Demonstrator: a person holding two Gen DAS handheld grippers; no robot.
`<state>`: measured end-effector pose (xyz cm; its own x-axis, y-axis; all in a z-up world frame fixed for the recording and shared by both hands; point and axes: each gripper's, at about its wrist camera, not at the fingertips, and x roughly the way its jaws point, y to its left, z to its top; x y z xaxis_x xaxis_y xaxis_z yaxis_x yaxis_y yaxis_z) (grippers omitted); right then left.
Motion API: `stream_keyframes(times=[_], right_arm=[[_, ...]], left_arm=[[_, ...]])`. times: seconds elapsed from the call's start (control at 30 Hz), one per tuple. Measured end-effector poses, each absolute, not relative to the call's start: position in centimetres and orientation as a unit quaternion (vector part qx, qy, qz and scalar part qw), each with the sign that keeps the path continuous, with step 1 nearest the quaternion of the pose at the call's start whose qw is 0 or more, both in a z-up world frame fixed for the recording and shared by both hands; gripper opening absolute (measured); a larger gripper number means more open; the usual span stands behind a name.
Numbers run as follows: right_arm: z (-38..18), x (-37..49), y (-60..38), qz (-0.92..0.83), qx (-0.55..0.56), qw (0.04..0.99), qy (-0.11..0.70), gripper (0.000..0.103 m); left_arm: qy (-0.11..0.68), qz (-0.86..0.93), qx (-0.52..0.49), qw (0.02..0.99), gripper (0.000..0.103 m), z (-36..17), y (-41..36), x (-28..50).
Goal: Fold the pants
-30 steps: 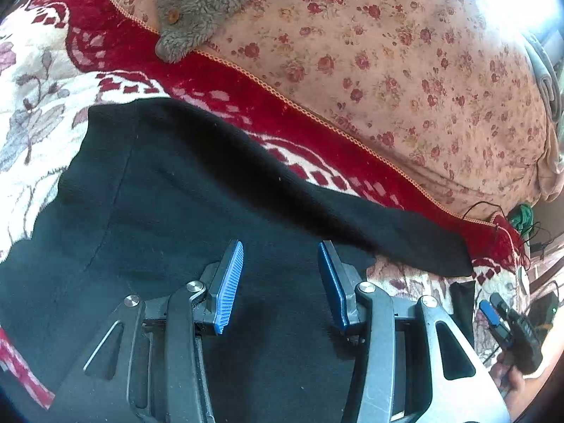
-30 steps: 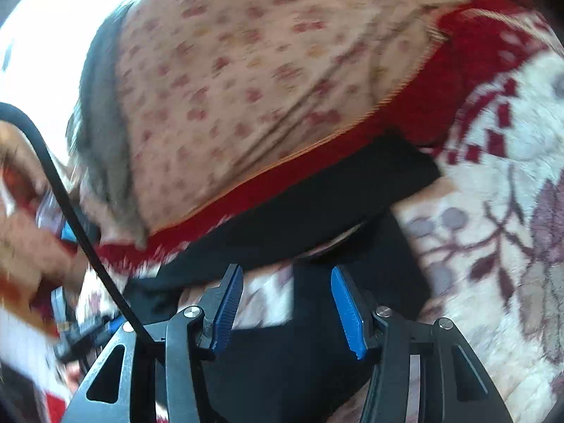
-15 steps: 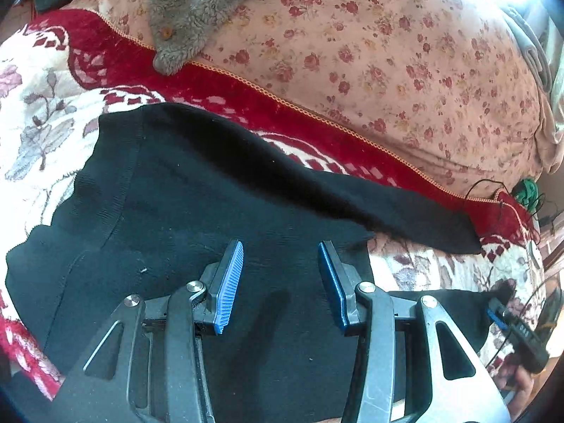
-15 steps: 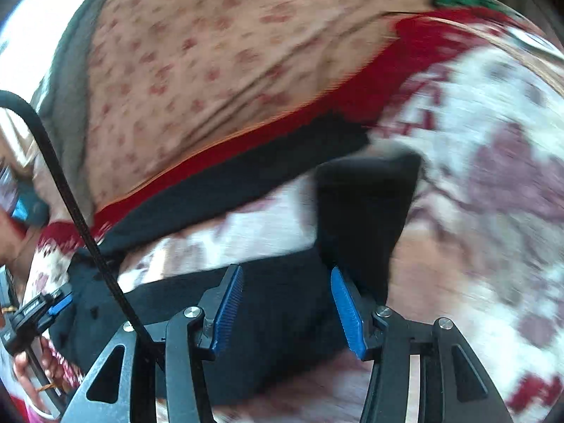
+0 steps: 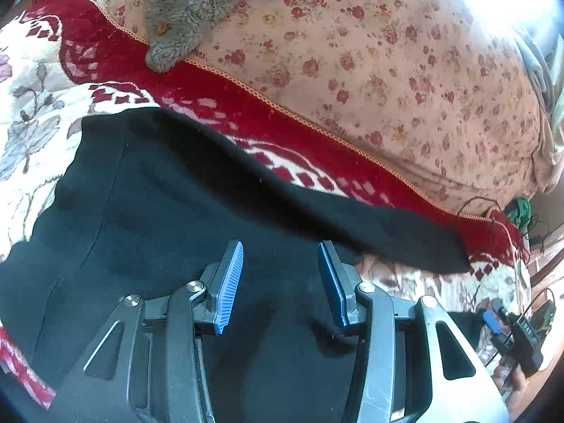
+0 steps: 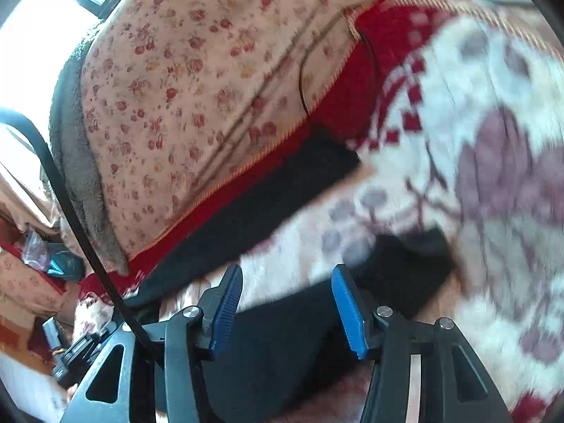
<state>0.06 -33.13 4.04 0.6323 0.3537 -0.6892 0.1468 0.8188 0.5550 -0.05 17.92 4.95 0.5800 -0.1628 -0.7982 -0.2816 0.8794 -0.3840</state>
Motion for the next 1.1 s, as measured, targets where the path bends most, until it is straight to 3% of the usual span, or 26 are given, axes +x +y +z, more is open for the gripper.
stream_keyframes(times=[0.1, 0.2, 0.6, 0.93, 0.97, 1.03, 1.07, 1.1], right_arm=[[6.1, 0.8, -32.9, 0.03, 0.262, 0.881, 0.394, 0.052], [5.6, 2.5, -32.4, 0.089, 0.295, 0.857, 0.412, 0.065], [-1.5, 7.1, -31.4, 0.114, 0.382, 0.788, 0.469, 0.065], [-2.0, 11.0, -31.7, 0.09, 0.374, 0.797, 0.465, 0.071], [-2.0, 11.6, -31.6, 0.092, 0.368, 0.802, 0.461, 0.07], [-2.6, 12.7, -31.6, 0.097, 0.366, 0.804, 0.459, 0.036], [-3.2, 13.4, -31.6, 0.104, 0.373, 0.795, 0.466, 0.011], [-4.3, 13.7, -31.8, 0.106, 0.397, 0.782, 0.468, 0.008]], left_arm=[[0.459, 0.028, -0.248, 0.852, 0.044, 4.7, 18.2, 0.8], [0.467, 0.028, -0.261, 0.844, 0.044, 3.9, 18.6, 2.1], [0.475, 0.035, -0.315, 0.821, 0.044, 2.4, 19.1, 6.1], [0.486, 0.075, -0.32, 0.81, 0.044, 1.1, 19.2, 8.8], [0.486, 0.078, -0.321, 0.809, 0.044, 0.9, 19.2, 9.0], [0.484, 0.081, -0.328, 0.807, 0.044, 0.7, 19.4, 9.1], [0.48, 0.081, -0.334, 0.808, 0.044, 0.6, 19.6, 9.2], [0.478, 0.081, -0.336, 0.807, 0.041, 0.6, 19.7, 9.2]])
